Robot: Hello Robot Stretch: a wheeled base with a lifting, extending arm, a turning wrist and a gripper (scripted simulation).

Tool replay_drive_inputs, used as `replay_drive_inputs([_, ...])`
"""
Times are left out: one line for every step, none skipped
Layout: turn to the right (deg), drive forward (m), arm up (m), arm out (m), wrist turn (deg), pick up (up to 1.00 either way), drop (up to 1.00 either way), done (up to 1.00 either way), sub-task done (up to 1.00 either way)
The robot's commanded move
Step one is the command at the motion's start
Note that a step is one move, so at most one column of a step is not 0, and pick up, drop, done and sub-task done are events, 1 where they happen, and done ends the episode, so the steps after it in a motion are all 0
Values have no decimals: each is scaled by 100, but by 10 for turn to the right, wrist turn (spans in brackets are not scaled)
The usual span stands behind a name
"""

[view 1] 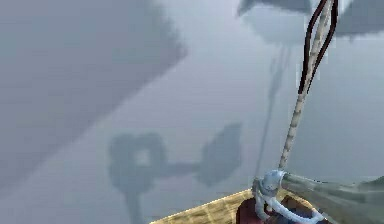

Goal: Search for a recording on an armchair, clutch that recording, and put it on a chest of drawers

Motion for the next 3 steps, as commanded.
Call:
replay_drive_inputs([0,0,0,-20,0,0,0,0,0])
replay_drive_inputs([-450,0,0,0,0,0,0,0,0])
replay_drive_inputs([-450,0,0,0,0,0,0,0,0])
